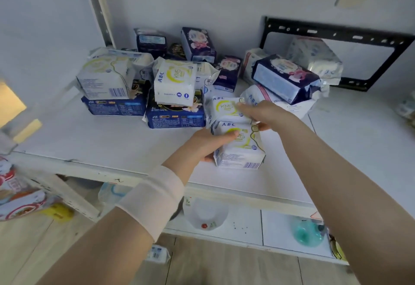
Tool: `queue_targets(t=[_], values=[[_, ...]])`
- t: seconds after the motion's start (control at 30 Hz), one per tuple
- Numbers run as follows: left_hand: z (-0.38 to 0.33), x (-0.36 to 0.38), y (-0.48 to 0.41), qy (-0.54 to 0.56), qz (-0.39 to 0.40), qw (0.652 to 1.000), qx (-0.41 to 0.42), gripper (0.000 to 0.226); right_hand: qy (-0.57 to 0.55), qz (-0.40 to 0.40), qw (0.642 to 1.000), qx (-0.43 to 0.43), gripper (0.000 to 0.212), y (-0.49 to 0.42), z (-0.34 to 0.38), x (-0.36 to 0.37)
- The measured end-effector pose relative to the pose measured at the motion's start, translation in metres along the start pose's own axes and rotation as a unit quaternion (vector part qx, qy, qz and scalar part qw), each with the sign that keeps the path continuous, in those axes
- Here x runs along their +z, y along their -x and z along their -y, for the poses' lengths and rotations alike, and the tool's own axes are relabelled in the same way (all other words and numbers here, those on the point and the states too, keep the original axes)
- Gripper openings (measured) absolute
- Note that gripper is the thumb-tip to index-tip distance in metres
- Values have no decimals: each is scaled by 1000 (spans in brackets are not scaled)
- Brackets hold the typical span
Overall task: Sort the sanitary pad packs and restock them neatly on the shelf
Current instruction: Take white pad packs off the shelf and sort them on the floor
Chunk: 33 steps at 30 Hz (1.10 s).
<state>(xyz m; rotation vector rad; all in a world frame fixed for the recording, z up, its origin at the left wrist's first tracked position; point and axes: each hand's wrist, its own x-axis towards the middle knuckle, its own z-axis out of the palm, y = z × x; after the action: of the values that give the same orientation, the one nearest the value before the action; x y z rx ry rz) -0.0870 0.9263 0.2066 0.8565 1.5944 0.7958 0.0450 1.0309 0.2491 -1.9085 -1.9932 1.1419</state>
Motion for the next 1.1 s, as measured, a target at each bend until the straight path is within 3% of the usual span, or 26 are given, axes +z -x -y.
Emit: queue_targets(t=[0.2,0.3,0.37,0.43,0.5,0.57,0.67,0.8,0.87,0.97,1.1], values=[[-6,14,5,-36,-50,998,-13,71,3,42,999,-1,74,-13,1,-4],[-6,16,4,-48,-52,997,-12,97,-4,56,998,-9,80,-20,-3,0],[-5,18,6,-42,-48,998,2,77,-29,69,997,-5,79,-26,-6,2],[-4,20,11,-22,-38,999,19,33,-58,85,995,7,72,-29,-9,2],[-3,21,12,-16,-33,999,28,19,-89,106,990,19,72,-32,-9,2],[-3,21,12,-15,-27,999,22,31,-117,125,985,29,75,-34,-9,2],[-1,19,11,-31,-39,999,-3,81,-137,133,980,48,72,-39,-9,5],[1,12,11,-24,-24,999,-16,101,-165,127,977,51,63,-32,-8,7],[0,9,15,-16,5,1000,-15,89,-186,128,973,47,65,-27,-9,8],[5,3,24,-4,48,999,3,44,-224,122,966,38,70,-19,-12,11],[17,-13,35,22,59,998,6,35,-266,123,956,31,45,3,-18,11]])
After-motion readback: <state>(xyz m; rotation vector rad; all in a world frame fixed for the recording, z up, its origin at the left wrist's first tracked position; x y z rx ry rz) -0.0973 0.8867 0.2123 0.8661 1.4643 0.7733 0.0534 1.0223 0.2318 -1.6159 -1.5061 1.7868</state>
